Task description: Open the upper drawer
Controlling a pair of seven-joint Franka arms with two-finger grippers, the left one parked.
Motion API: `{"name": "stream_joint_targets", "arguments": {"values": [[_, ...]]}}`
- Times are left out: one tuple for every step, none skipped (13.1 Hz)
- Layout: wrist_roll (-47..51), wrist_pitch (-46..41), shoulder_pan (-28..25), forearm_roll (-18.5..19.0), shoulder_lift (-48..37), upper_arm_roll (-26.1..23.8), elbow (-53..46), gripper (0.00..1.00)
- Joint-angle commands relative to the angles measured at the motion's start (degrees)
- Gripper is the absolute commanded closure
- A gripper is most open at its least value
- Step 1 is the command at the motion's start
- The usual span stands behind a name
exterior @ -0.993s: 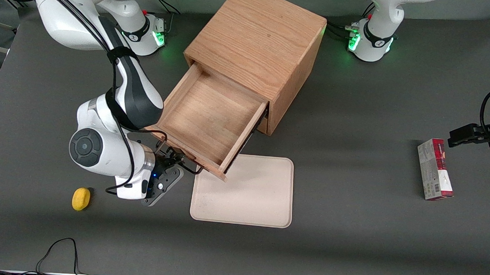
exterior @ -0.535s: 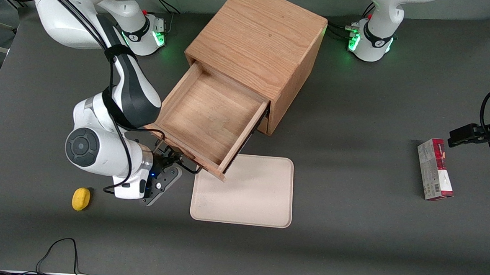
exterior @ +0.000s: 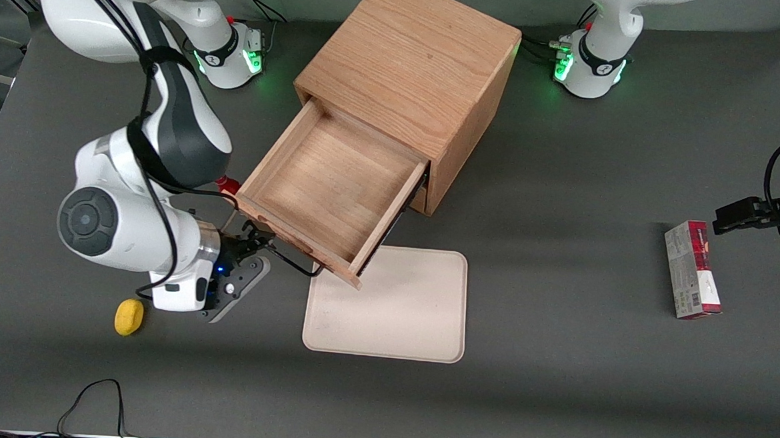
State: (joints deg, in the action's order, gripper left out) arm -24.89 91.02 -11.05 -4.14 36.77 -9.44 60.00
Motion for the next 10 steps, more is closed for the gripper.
{"name": "stream_joint_targets", "arguments": {"values": [[-0.08,-4.45,2.17,0.0,-9.73,0.21,7.09,0.0],[2.45,-2.71,2.17,-0.08,-15.01,3.09,13.41,0.0],[5.17,-1.47,2.08,-0.17,-19.06,5.64,19.04,0.0],[7.72,-0.59,1.91,0.0,-22.67,6.97,23.01,0.0],[10.71,-0.32,1.91,0.35,-25.84,7.94,26.71,0.0],[13.09,-0.23,1.82,0.53,-29.35,9.17,30.66,0.0],[15.72,-0.58,1.82,0.62,-32.0,9.44,33.05,0.0],[22.62,-1.54,2.17,0.53,-33.41,10.92,33.25,0.0],[26.87,-2.51,1.91,-0.16,-34.65,13.03,33.25,0.0],[26.82,-2.78,1.82,-0.26,-36.49,13.4,33.86,0.0]]}}
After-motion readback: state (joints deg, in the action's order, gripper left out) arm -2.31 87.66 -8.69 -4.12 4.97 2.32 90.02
